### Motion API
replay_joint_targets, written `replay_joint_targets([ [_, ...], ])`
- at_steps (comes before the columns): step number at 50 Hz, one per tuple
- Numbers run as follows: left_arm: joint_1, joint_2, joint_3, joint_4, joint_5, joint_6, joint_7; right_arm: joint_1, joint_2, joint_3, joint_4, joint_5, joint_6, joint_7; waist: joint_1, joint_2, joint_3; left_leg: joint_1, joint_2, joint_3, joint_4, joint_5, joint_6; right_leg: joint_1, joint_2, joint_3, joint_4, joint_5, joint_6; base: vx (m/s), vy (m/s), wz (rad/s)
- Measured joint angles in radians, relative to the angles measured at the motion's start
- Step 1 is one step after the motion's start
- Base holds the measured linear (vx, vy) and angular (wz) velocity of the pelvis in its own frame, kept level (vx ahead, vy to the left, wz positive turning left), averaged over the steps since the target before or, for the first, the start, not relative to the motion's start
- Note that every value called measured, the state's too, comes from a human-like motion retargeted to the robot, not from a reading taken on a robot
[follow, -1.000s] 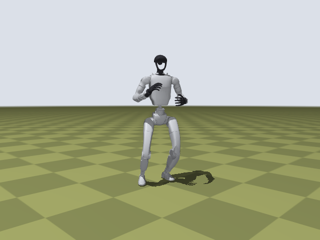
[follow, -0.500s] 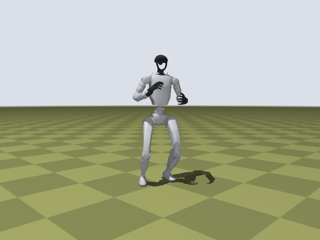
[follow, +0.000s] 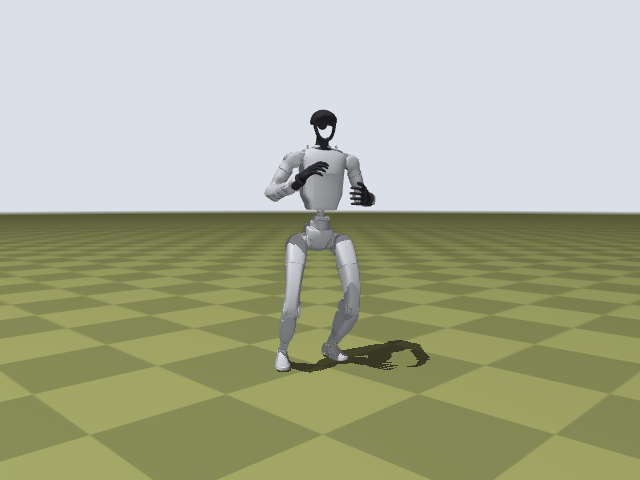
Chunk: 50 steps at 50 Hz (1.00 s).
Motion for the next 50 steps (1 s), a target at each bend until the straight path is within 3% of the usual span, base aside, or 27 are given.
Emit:
replay_joint_targets([
  [12, 0.032, 0.016, 0.007, 0.027, 0.011, 0.015, -0.045, 0.016, -0.013, -0.034, 0.022, -0.063, 0.005, 0.026, -0.025, -0.007, 0.035, -0.006, -0.04, 0.02, 0.048, -0.033, 0.027, -0.061, -0.059, 0.041, 0.155, 0.014, 0.006, -0.03, 0.07, 0.12],
  [23, 0.013, 0.039, 0.007, 0.025, 0.02, 0.02, -0.069, 0.004, -0.004, -0.038, 0.008, -0.063, -0.003, 0.035, -0.024, -0.02, 0.034, -0.022, -0.052, 0.025, 0.032, -0.032, 0.025, -0.088, -0.082, 0.069, 0.16, -0.008, 0.014, 0.0, 0.0, 0.0],
  [36, 0.027, 0.041, 0.056, 0.061, -0.053, 0.047, -0.087, 0.027, 0.037, -0.05, 0.023, 0.021, 0.016, 0.057, 0.027, -0.025, -0.013, -0.062, -0.007, -0.016, 0.042, -0.007, -0.005, -0.049, -0.033, 0.032, 0.049, -0.05, 0.002, 0.02, -0.1, 0.01],
  [50, 0.052, 0.025, 0.061, 0.046, -0.1, 0.095, -0.167, 0.048, 0.028, -0.064, 0.026, 0.087, 0.024, 0.099, 0.072, 0.023, -0.047, -0.108, 0.085, -0.059, 0.091, 0.029, -0.043, -0.023, 0.047, -0.034, -0.011, -0.053, -0.025, 0.02, -0.08, -0.06],
])
